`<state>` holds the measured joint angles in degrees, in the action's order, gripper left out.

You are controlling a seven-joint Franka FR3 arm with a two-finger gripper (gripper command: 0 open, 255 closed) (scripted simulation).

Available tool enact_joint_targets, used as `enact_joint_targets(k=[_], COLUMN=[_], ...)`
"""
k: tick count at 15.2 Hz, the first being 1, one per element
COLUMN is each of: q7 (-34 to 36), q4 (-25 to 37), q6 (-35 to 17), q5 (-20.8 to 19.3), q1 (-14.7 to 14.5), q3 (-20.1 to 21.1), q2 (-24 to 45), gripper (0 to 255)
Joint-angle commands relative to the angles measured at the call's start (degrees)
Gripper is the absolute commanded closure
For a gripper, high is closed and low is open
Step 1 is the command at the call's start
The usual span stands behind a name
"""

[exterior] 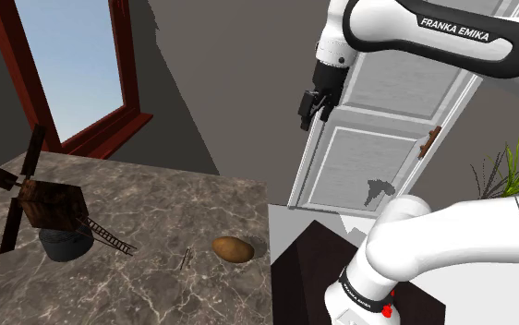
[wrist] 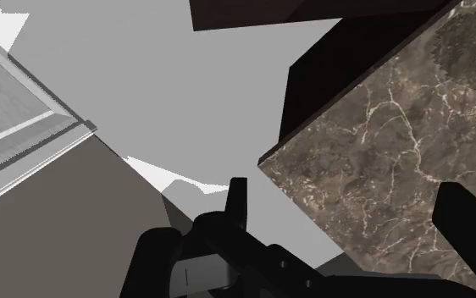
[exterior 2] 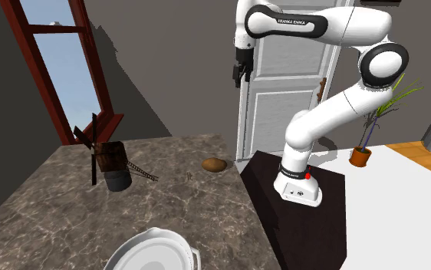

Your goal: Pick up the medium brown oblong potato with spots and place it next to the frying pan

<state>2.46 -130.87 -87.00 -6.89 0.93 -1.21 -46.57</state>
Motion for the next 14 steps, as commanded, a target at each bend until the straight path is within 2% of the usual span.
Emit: enact_joint_targets(k=[1, 8, 14], q7=[0.0, 4.9, 9.0], q4=[0.0, -9.0, -14.7], q6=[0.0, -8.2, -16.1], q5=[0.0, 4.4, 8.3], q1=[0.0, -3.2, -6.4], q3=[0.0, 5.4, 10.4], q2=[0.0, 0.5, 3.5], gripper=[0, 0, 0])
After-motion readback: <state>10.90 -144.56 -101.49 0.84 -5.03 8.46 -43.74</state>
